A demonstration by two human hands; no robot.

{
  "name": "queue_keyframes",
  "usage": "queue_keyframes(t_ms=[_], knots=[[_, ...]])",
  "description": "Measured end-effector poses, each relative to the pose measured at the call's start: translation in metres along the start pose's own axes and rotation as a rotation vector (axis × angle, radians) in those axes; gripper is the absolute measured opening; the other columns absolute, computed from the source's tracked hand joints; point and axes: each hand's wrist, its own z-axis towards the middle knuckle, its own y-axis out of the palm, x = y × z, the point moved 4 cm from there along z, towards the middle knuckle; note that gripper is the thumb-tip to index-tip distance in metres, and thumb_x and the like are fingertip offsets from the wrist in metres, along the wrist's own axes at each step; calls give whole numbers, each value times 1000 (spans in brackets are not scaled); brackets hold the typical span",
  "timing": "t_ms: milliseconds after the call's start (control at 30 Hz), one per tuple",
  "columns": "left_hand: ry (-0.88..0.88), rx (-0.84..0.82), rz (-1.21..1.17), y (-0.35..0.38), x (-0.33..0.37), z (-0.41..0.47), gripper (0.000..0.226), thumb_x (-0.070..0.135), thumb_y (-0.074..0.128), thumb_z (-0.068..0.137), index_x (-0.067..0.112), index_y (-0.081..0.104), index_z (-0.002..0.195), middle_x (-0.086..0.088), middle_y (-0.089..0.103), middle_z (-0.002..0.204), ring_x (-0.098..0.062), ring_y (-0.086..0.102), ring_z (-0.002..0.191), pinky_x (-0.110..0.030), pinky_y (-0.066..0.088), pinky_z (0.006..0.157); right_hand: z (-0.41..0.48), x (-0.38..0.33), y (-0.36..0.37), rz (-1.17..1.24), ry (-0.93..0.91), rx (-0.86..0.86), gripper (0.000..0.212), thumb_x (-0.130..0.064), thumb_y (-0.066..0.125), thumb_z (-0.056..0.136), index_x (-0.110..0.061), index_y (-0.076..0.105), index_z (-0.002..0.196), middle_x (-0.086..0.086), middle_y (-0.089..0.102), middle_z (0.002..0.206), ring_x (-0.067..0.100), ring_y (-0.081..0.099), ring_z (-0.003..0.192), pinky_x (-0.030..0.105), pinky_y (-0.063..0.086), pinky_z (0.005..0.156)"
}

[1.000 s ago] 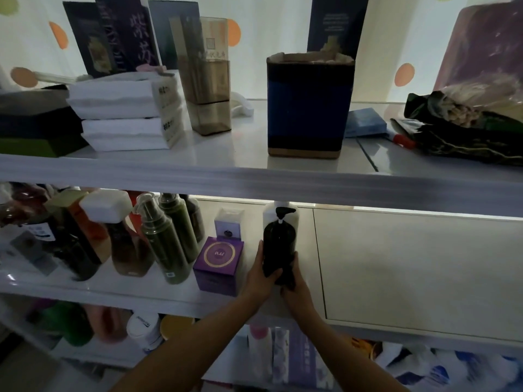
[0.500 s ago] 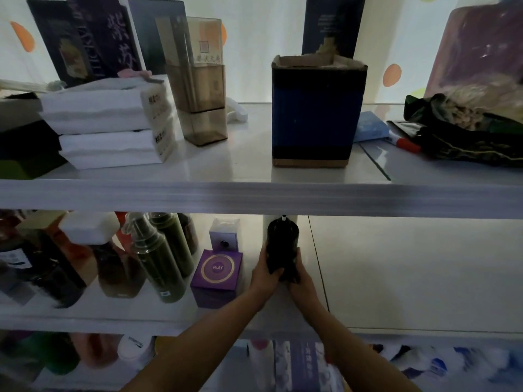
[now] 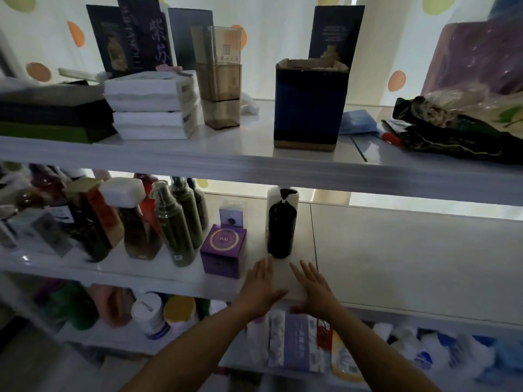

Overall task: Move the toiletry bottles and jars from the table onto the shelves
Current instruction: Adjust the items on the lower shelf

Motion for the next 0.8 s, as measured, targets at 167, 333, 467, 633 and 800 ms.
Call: queue_keyframes(t_ms=[167, 333, 467, 633, 800], knots=[[2, 6, 279, 11, -21, -61, 87, 59, 37, 92, 12, -9, 149, -4, -19, 154, -20, -11, 146, -35, -12, 115, -38, -22, 31, -92, -142, -13, 113, -60, 64, 75, -26, -17, 146, -3, -29, 149, 22, -22, 143, 36, -12, 114], [-93, -50, 415, 5, -86, -109, 102, 74, 27, 76, 8, 5, 150, -10, 30, 152, -27, 25, 139, -35, 9, 113, -46, -85, 48, -133, -257, 32, 104, -61, 61, 76, -30, -7, 149, -4, -19, 155, 19, -16, 145, 36, -10, 116], [-202, 16, 384, -40, -132, -165, 91, 73, 26, 71, 11, 37, 137, -6, 58, 131, -23, 56, 120, -38, 41, 101, -45, -166, 65, -141, -345, 15, 102, -66, 58, 75, -27, 1, 150, -4, -7, 158, 19, -10, 146, 39, -5, 118], [-342, 110, 443, -98, -213, -262, 91, 75, 21, 79, 9, 38, 140, -6, 48, 142, -18, 50, 127, -39, 28, 111, -33, -301, 98, -202, -526, -20, 119, -89, 28, 54, -26, -1, 150, -3, -6, 159, 17, -5, 147, 36, -6, 115], [-545, 382, 450, -175, -309, -394, 91, 65, 32, 88, 10, -6, 149, 3, -12, 151, -14, 0, 145, -35, -13, 115, -54, -495, 128, -155, -811, -29, 111, -88, 7, 63, -19, -4, 149, 3, 17, 157, 18, 21, 144, 32, 9, 115]])
